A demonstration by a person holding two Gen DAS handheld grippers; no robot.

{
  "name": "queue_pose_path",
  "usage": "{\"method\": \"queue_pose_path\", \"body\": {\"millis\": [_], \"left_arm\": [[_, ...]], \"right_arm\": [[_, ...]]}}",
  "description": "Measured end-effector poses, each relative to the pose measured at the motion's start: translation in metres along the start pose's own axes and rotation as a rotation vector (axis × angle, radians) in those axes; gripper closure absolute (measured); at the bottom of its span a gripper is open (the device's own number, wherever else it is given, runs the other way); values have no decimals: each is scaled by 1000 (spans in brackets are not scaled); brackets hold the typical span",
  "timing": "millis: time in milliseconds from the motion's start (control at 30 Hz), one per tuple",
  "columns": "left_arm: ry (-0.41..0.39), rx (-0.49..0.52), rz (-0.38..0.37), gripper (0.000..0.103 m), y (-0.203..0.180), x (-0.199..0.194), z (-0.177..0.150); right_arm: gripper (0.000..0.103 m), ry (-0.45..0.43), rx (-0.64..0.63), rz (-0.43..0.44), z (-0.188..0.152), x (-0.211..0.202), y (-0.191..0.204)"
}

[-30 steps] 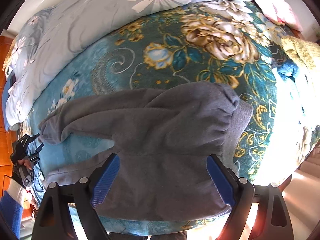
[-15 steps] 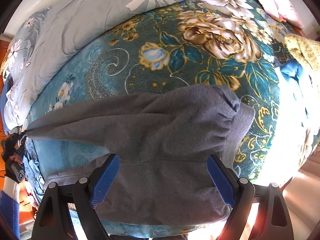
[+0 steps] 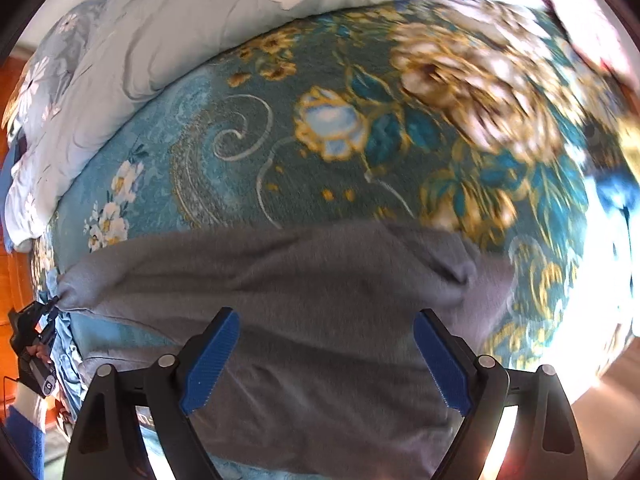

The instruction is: Fold clothes

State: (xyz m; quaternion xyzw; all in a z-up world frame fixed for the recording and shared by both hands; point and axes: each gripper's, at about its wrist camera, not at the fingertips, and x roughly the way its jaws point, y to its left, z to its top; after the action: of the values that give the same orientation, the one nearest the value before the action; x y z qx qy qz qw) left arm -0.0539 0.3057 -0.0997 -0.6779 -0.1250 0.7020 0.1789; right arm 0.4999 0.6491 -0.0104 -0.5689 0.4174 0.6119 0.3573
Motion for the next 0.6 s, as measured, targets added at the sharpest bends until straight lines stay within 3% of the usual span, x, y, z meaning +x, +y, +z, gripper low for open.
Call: {"method": "queue_pose_path", "body": {"millis": [167, 333, 467, 600], "left_arm": [[7, 18, 7, 92, -5, 3, 2], [20, 29, 16, 92, -5, 5, 3], [28, 30, 14, 92, -3, 8, 3], [33, 13, -2, 91, 1, 7, 5]], "right_arm": [[24, 81, -310, -39, 34, 33, 48], [45, 219, -642, -116, 40, 84, 93], [55, 287, -771, -158, 38, 109, 105], [83, 339, -845, -146, 36, 117, 108]]}}
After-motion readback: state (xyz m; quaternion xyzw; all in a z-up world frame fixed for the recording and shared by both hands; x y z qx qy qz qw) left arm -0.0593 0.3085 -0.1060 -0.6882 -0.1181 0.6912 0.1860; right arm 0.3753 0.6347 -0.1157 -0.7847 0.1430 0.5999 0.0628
